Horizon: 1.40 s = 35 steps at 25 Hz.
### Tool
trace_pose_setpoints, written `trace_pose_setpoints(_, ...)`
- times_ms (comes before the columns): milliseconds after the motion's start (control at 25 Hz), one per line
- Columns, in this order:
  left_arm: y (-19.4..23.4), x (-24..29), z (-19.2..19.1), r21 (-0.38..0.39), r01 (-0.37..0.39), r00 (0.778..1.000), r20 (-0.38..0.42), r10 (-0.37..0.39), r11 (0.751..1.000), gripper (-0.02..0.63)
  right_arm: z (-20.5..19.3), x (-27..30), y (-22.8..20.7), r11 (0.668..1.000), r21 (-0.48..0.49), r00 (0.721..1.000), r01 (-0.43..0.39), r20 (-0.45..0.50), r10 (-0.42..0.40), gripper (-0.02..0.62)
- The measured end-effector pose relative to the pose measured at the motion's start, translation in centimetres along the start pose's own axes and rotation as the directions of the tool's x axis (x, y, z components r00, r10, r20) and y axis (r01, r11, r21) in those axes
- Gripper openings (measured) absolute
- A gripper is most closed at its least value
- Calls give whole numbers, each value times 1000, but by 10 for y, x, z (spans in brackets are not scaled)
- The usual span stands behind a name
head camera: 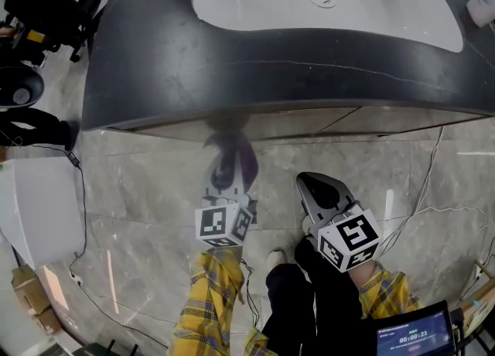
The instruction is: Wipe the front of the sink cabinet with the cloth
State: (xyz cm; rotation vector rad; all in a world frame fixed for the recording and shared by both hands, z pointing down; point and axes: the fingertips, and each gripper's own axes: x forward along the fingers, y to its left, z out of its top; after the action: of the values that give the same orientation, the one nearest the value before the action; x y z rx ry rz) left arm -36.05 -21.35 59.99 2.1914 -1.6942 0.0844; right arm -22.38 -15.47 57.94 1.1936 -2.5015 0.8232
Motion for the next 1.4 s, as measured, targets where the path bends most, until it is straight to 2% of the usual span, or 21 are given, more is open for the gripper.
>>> trace_pose_setpoints(280, -56, 17, -15, -3, 94, 995, -31, -94, 996, 49, -1, -24, -23, 999, 30, 999, 36, 18, -36, 6)
trace_pose_setpoints(600, -110, 37, -36, 10, 190, 978, -93, -188, 982, 49, -6, -61, -61, 988, 91, 990, 124, 48, -129, 6)
trace_pose_setpoints(1120, -182, 62, -59, 16, 291, 947, -144, -286, 957, 50, -17, -109, -104, 966, 151, 972, 210, 78, -223, 6)
trace_pose_setpoints(1400, -215, 59, -54, 30, 348, 927, -159, -339, 937, 49, -11, -125, -113, 959, 163, 966, 230, 80, -246, 6)
